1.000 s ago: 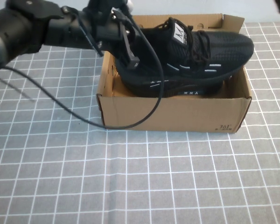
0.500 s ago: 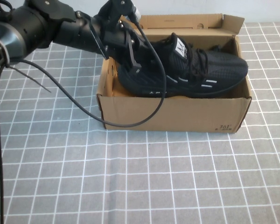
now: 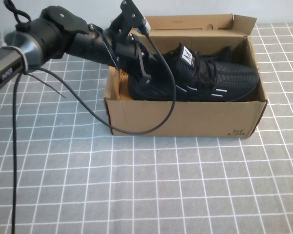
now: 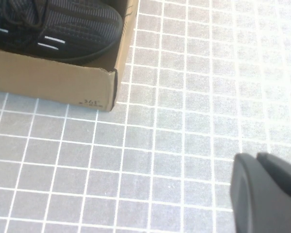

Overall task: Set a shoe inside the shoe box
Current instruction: Place the shoe in the shoe box

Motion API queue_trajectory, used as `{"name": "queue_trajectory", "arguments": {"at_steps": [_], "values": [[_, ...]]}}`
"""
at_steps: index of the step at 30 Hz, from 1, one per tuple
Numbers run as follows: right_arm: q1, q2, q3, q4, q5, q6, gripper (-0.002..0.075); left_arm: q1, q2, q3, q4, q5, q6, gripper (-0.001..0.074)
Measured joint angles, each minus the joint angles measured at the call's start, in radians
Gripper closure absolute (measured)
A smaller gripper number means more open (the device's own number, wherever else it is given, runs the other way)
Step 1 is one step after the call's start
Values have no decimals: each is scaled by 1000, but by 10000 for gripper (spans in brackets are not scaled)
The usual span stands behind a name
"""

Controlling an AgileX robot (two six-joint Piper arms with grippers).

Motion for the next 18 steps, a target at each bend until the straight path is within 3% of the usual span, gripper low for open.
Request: {"name": "queue_trajectory", "arguments": {"at_steps": [18], "values": [[0,0,0,6,0,22,742,0,84,-140,69,89,-176,719]]}}
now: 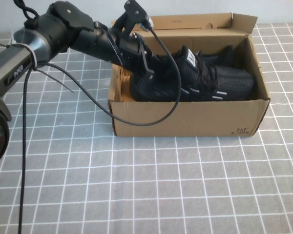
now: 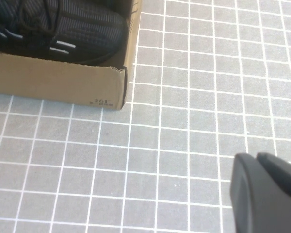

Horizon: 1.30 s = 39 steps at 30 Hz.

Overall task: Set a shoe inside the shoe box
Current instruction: Place the shoe in the shoe box

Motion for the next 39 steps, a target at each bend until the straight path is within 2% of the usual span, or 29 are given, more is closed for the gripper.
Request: {"name": "queue_trajectory", "arguments": {"at_steps": [18,21,26,29,32,35,37,39], "values": [[0,0,0,5,0,4,742,0,103,-2,2,-2,-21,703],[0,0,0,5,0,4,742,0,103,-2,-11,-4,-22,601],[0,6,0,8,0,4,742,0,87,-4,-19,-2,-68,280],[0,15,0,9,0,2,742,0,42,-4,13,0,-121,190],[0,19,0,12,0,0,742,0,-25,-8,90,6,-183,167],[0,19,0,12,0,0,742,0,-107,-8,175,16,-277,176],[0,19,0,12,0,0,742,0,-167,-8,210,22,-338,218],[0,19,0,17,0,-9,742,0,-218,-10,224,29,-374,315]]}}
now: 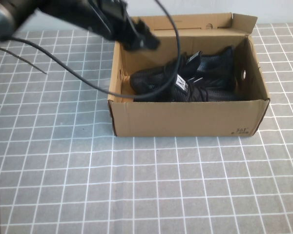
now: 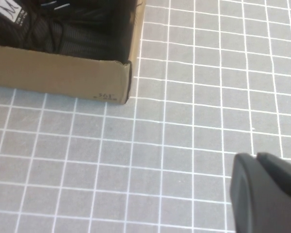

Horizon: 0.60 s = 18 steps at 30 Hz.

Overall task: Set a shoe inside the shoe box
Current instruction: Place the shoe in the shoe box

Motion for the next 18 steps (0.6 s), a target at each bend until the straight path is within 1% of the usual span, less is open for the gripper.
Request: {"name": "queue_trajectory", "arguments": {"at_steps": [4,5,6,9,13,15,18], "values": [[0,-4,0,39,0,-17,742,0,-90,0,6,12,-23,603],[0,-6,0,48,0,-27,742,0,-110,0,6,19,-27,650],[0,-12,0,61,0,-31,742,0,-124,0,8,23,-35,675],[0,-50,0,101,0,-57,742,0,-179,0,23,55,-116,719],[0,-138,8,169,0,-100,742,0,-277,19,91,91,-206,731],[0,-196,26,187,0,-110,742,0,-352,75,122,52,-224,734],[0,-315,85,205,0,-121,742,0,-520,217,188,-95,-246,734]]}}
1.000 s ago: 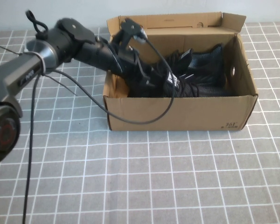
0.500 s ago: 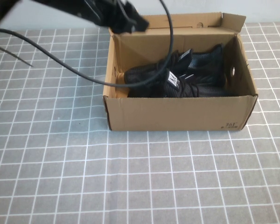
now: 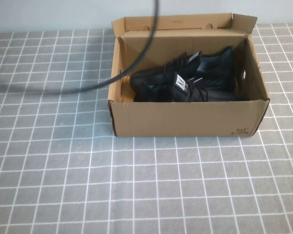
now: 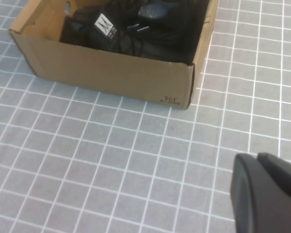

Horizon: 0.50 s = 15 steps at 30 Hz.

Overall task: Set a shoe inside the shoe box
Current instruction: Place the shoe in the shoe box

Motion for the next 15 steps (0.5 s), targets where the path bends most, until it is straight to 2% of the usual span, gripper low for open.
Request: {"name": "queue_trajectory", "arguments": {"at_steps": [3,7,15], "values": [[0,-121,74,8,2,-4,742,0,-191,203,27,-156,-24,735],[0,-293,197,25,-50,-16,742,0,-464,562,25,-372,-28,735],[0,-563,524,93,-472,-19,742,0,-1041,1268,-44,-893,-30,736]]}}
